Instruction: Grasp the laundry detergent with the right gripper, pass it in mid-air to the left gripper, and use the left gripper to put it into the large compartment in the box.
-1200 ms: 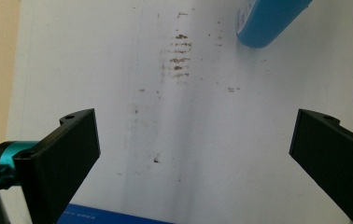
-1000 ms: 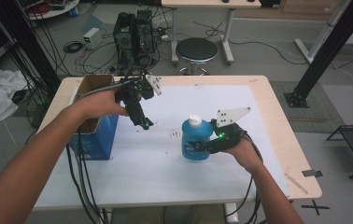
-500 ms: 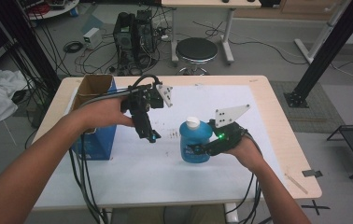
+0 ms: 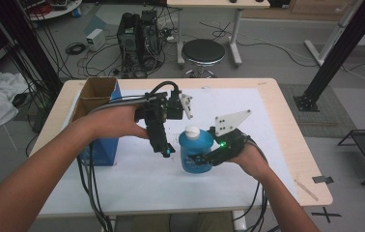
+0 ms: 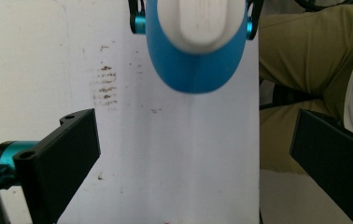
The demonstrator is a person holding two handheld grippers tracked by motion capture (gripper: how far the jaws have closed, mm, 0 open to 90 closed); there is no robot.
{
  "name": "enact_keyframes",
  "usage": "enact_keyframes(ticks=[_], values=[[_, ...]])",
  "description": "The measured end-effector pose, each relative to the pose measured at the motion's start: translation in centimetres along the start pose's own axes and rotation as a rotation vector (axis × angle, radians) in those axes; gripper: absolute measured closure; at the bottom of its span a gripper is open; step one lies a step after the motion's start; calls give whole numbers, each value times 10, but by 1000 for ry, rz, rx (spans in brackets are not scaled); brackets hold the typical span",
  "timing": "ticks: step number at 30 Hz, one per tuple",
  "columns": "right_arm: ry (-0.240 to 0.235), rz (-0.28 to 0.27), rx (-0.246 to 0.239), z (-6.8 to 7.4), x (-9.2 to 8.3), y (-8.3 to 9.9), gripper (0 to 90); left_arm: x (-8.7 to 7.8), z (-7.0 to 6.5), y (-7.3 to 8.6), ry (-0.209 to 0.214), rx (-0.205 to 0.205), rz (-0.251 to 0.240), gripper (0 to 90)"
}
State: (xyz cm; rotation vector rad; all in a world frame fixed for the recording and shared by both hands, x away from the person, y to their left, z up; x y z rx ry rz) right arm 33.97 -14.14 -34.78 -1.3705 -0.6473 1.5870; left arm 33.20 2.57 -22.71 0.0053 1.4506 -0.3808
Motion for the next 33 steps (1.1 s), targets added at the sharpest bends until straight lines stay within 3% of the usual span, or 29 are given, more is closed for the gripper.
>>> enact_keyframes(ticks=[12,13,17,19,27,29,32,33], values=[[-17,-10,-11,5,10,-10,426,2,3,-15,21,-2,24,17],[-14,-16,-31,4,11,-11,426,3,4,-16,26,-3,21,17],[-24,-10,-4,6,12,-13,426,6,5,-21,35,-5,29,17],[-19,-18,-34,4,13,-14,426,7,7,-23,41,-3,29,17],[-30,-22,-16,6,11,-19,426,13,11,-29,53,9,34,17],[-26,-35,-35,5,11,-20,425,16,12,-30,57,7,35,17],[-29,-16,-17,7,10,-20,425,18,13,-31,61,12,36,17],[-22,-42,-58,4,11,-22,425,19,13,-32,60,10,33,17]])
Point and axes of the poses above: each handheld gripper's, and its own axes: x roughly forward along the jaws, y roughly out of its underside, z roughly to its left, the point moved 3 cm from there along x, roughly forward along the jaws, and after that the axes turned 14 degrees about x, right-handed, at the moved point
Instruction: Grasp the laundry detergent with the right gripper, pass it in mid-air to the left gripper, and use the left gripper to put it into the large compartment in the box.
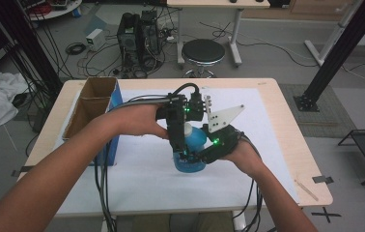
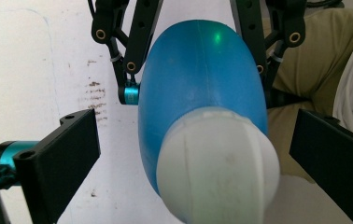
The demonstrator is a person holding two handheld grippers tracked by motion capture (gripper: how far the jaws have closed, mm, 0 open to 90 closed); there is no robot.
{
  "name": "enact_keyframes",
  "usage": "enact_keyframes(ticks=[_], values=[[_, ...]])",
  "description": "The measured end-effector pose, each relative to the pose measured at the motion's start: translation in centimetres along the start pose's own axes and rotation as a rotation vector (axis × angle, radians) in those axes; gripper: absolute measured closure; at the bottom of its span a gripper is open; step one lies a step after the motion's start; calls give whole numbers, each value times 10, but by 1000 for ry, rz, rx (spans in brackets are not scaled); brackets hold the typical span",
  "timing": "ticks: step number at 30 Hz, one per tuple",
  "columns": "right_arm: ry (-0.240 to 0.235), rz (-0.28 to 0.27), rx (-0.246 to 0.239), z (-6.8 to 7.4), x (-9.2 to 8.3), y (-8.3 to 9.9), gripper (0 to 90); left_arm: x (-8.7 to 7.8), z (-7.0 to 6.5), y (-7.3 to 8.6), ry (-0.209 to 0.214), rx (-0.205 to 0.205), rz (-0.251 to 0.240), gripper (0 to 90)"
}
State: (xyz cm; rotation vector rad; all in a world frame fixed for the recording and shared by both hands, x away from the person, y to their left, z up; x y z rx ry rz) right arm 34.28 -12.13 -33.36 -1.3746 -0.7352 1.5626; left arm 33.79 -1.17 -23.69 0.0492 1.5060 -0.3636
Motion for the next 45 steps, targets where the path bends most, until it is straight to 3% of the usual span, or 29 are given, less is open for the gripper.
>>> enact_keyframes(ticks=[1,2,11,12,17,19,20,32,33,35,36,45], values=[[-6,24,38,3,-1,1,425,0,0,0,2,1,3,17],[6,1,-1,-1,-1,0,425,1,1,-1,-1,1,6,17],[1,-4,14,-1,-1,0,426,6,3,-2,15,9,9,34],[-8,23,49,1,-3,1,425,6,3,-2,9,10,20,34],[-9,17,48,2,-2,1,426,8,4,-2,9,7,23,35],[-12,38,72,4,-3,3,425,7,3,-2,24,24,17,125],[-6,26,38,1,-3,1,426,7,3,-2,22,21,14,129],[-11,20,50,1,-1,1,425,8,3,-2,12,26,28,130],[0,-7,10,-2,0,-1,425,8,3,-2,10,27,34,131],[0,-7,17,-2,0,0,425,9,3,-2,4,34,30,178],[-7,16,52,1,-2,1,425,9,3,-3,8,34,34,178],[-12,15,51,2,-1,1,425,10,4,-4,7,40,41,220]])
Point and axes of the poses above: each handheld gripper's, and its own axes: x roughly forward along the jaws, y roughly out of its underside, z roughly to its left, the point moved 3 cm from there along x, roughly forward along the jaws, and after that the axes turned 14 degrees about x, right-handed, at the moved point
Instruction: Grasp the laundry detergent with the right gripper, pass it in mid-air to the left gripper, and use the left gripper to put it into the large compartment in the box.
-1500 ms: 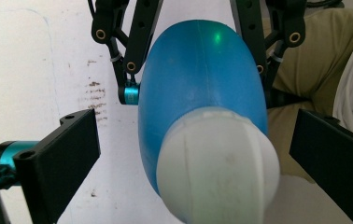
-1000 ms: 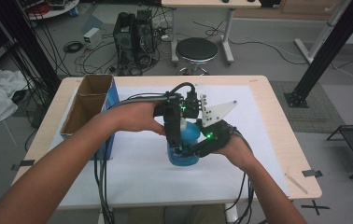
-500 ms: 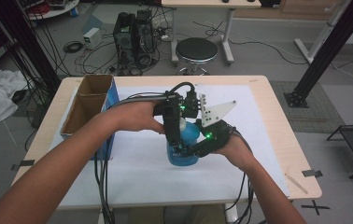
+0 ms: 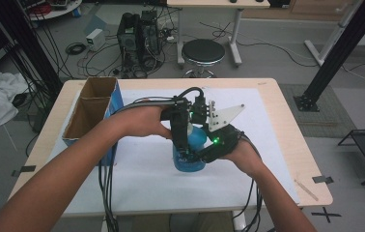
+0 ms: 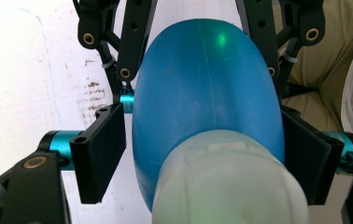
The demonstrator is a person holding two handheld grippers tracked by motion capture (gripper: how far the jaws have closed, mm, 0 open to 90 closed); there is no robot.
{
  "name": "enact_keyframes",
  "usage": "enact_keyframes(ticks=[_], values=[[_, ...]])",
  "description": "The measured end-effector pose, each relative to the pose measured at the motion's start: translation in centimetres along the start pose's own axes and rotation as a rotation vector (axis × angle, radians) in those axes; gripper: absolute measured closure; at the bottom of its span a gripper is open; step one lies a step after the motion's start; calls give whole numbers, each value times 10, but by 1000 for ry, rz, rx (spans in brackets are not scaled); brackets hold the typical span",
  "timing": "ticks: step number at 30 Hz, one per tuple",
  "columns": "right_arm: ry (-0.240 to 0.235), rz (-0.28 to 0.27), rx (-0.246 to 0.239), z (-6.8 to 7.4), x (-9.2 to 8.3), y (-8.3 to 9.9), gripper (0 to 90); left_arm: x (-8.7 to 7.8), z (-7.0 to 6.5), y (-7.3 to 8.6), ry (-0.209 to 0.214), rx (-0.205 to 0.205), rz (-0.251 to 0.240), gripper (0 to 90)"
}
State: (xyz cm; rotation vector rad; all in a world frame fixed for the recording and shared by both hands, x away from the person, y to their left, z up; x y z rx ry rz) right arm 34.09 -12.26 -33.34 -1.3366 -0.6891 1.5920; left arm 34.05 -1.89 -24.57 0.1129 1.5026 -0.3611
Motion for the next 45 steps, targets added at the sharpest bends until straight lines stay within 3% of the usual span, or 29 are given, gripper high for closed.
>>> enact_keyframes(ticks=[15,22,34,38,39,41,43,44,45], values=[[1,15,6,0,1,1,425,1,-2,-1,-6,9,-5,306],[2,5,-5,-1,1,0,426,0,-3,-2,-5,34,4,367],[1,-4,-16,1,-2,0,425,-2,-5,-5,-32,25,-16,372],[5,-14,-43,1,-3,-2,422,-5,-5,-7,-30,33,-16,373],[10,0,-20,2,-5,-1,419,-6,-5,-7,-30,32,-14,373],[23,11,-42,4,-7,-3,353,-8,-4,-6,-19,27,-9,374],[58,38,-8,8,-11,-3,215,-10,-3,-4,-26,21,-10,374],[62,24,-29,6,-12,-5,213,-11,-2,-3,-33,23,-11,374],[67,30,-20,7,-14,-5,213,-14,-1,-1,-38,18,-10,374]])
Point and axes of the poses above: each handheld gripper's, and its own axes: x roughly forward along the jaws, y roughly out of its underside, z roughly to its left, the point moved 3 cm from there along x, roughly forward along the jaws, and after that the axes turned 14 degrees about x, right-handed, at the moved point
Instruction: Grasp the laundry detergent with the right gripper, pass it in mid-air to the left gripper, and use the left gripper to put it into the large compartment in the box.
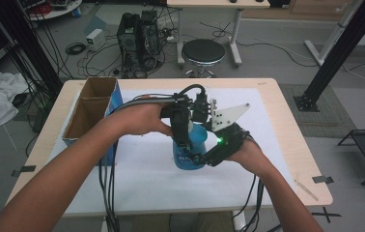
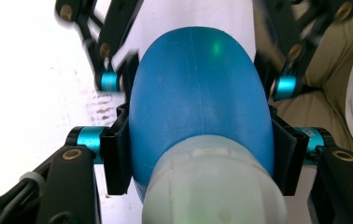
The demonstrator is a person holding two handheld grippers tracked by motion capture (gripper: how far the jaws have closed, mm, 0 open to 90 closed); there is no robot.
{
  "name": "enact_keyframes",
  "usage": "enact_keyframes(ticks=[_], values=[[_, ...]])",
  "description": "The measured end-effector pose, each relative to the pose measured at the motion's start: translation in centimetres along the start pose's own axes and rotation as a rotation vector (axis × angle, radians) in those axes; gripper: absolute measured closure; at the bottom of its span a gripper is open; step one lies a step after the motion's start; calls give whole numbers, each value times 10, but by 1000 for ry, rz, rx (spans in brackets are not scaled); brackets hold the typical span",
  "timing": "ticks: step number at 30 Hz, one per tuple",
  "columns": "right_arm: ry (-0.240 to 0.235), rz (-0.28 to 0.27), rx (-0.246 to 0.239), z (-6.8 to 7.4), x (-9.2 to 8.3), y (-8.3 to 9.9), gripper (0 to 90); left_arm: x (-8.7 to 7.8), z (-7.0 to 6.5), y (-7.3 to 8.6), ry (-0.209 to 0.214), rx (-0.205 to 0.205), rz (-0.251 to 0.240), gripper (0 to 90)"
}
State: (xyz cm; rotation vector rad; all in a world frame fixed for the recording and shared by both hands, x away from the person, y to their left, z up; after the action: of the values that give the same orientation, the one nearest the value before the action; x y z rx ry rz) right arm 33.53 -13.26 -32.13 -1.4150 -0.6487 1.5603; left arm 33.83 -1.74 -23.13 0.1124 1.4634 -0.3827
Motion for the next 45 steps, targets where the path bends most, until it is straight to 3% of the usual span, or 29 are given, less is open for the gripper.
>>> enact_keyframes(ticks=[2,3,5,6,7,8,10,15,20,21,22,26,31,35,37,39,44,45], values=[[25,47,46,3,-10,3,212,-4,2,3,-10,-9,0,373],[42,45,38,1,-13,4,212,-6,3,5,-14,-14,3,373],[49,68,78,1,-20,7,212,-7,3,9,-11,-33,8,374],[66,56,58,-2,-22,7,212,-8,4,12,-14,-39,13,373],[72,77,114,1,-25,9,211,-9,5,14,-26,-38,14,373],[97,62,101,-1,-27,10,212,-10,6,16,-24,-47,18,373],[129,92,123,-3,-32,12,212,-10,7,21,-31,-64,14,373],[127,139,103,-4,-43,16,212,-9,10,28,-39,-91,23,374],[178,214,36,-4,-54,22,209,-9,11,32,-40,-100,51,373],[189,225,40,-4,-56,23,106,-9,12,33,-44,-103,55,373],[234,261,62,-5,-57,24,21,-9,12,34,-45,-108,59,373],[317,303,77,-10,-68,30,6,-11,15,37,-52,-131,57,373],[288,429,123,-10,-78,40,7,-15,19,45,-66,-183,57,374],[313,505,134,-11,-90,42,8,-20,22,52,-68,-221,75,373],[294,549,129,-11,-97,42,10,-22,24,55,-83,-247,79,373],[309,586,128,-11,-105,42,10,-24,25,57,-82,-258,84,373],[317,646,154,-12,-121,42,10,-35,31,73,-96,-361,99,373],[338,645,155,-13,-124,41,10,-37,31,76,-105,-380,99,374]])
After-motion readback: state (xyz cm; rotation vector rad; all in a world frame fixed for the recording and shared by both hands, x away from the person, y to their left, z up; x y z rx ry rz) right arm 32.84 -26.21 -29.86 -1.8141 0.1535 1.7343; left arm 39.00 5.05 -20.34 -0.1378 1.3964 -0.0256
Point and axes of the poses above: each handheld gripper's, and its own axes: x roughly forward along the jaws, y roughly out of its underside, z roughly to its left, the point moved 3 cm from there along x, roughly forward along the jaws, and after that the axes turned 14 degrees about x, right-handed, at the moved point
